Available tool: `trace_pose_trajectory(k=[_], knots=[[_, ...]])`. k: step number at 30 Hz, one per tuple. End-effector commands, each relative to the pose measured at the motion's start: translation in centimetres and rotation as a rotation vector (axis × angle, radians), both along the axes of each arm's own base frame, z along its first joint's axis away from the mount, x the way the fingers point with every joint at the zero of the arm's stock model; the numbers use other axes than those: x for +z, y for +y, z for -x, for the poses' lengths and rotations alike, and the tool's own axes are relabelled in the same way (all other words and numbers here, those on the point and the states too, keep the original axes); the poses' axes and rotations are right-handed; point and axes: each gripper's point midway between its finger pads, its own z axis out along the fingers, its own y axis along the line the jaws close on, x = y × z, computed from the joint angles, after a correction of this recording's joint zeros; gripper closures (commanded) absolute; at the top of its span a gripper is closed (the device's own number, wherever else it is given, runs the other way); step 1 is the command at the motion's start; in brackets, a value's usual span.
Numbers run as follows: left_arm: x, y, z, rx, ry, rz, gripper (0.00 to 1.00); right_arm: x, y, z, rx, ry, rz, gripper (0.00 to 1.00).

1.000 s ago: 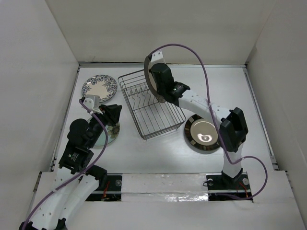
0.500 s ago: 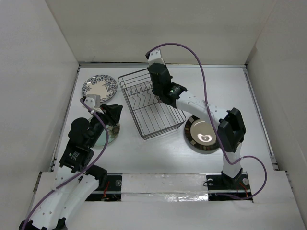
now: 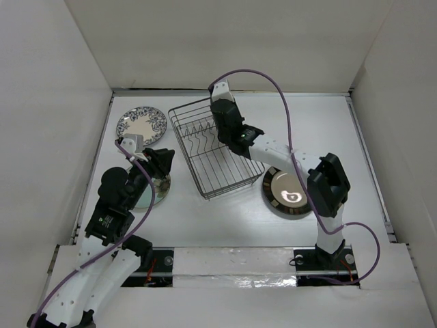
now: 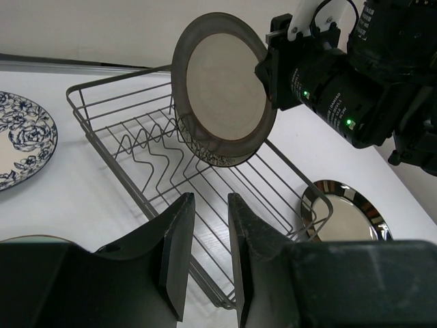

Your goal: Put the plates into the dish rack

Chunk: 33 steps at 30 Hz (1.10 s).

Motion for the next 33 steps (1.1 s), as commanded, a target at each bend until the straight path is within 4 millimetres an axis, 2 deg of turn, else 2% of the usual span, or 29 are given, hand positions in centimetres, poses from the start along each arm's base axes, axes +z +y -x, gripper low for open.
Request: trace_pose_trajectory(k=[1,5,8,10,11,14,20,22,23,24,25,27,30,32,33], knots=[[1.6,0.2,-0.2,0.013,-0.038,0.023,0.77,4.5,1.3,0.2,0.006,-0.131,-0.202,1.00],[1.5,0.7,-0.7,0.048,-0.032,0.022,0.77,2.6,2.2,0.7,0.033,-0.098,-0.238,1.00],[0.8,0.4,-1.3,0.045,-0.001,0.012,0.87,0.9,2.4,1.0,0.043,-0.073,-0.272,1.00],[0.6,0.4,-1.6,0.052,0.013,0.014,1.00,0.1,2.7,1.3,0.061,-0.057,-0.300,1.00],[0.6,0.3,-1.7,0.052,0.017,0.021,1.00,-0.6,2.5,1.1,0.056,-0.045,-0.315,1.00],[0.6,0.9,-2.2,0.101,0.027,0.049,1.00,-1.3,2.6,1.4,0.070,-0.035,-0.345,1.00],[0.7,1.8,-3.5,0.195,0.073,0.096,1.00,-0.9,3.3,1.5,0.087,-0.047,-0.326,1.00],[0.7,1.5,-4.1,0.196,0.092,0.099,1.00,-0.5,4.4,1.9,0.104,-0.051,-0.301,1.00],[0.6,1.3,-4.4,0.191,0.099,0.102,1.00,-0.7,4.3,1.7,0.093,-0.048,-0.266,0.99],[0.4,0.7,-4.7,0.170,0.109,0.107,1.00,-1.8,4.0,1.3,0.062,-0.032,-0.209,0.99],[-0.2,0.1,-5.3,0.158,0.138,0.107,1.00,-1.3,4.6,1.4,0.066,-0.039,-0.206,0.99],[-0.7,-0.9,-5.8,0.122,0.173,0.115,1.00,-1.9,4.6,0.8,0.065,-0.023,-0.197,0.98],[0.4,-1.6,-7.2,0.104,0.165,0.155,1.00,-1.3,4.6,0.4,0.093,-0.016,-0.242,0.92],[0.7,-1.4,-8.0,0.119,0.167,0.178,0.90,-0.3,4.9,0.7,0.123,-0.025,-0.263,0.80],[0.8,-1.6,-8.2,0.098,0.172,0.198,0.81,-0.3,4.9,0.3,0.143,-0.016,-0.265,0.77]])
